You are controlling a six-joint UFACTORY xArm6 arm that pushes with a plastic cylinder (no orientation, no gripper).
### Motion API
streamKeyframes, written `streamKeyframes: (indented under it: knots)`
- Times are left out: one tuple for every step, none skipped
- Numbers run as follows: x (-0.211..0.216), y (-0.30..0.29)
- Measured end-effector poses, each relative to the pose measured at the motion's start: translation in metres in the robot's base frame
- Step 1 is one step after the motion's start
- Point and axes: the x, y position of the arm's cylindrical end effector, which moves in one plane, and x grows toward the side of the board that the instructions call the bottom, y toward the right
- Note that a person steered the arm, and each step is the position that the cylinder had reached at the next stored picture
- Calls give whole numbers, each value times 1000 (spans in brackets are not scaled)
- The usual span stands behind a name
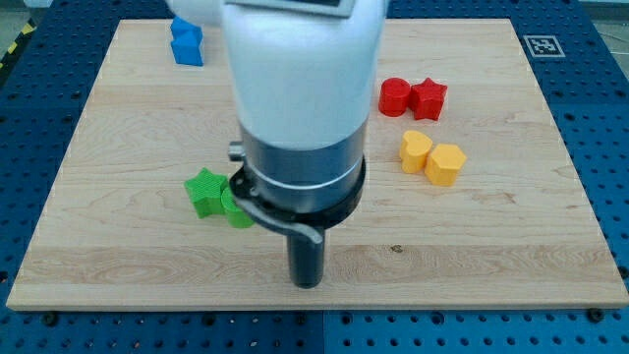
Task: Slightly move the green circle to the right of the green star
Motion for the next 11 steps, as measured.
streamKeyframes:
  knots:
    - [0, -3]
    - [0, -3]
    - [0, -21]
    - [-2, -33]
    - [-16, -37]
    - [-24, -42]
    - [-24, -46]
    - [-25, -64]
    - [-38, -65]
    - [-43, -65]
    - [-56, -66]
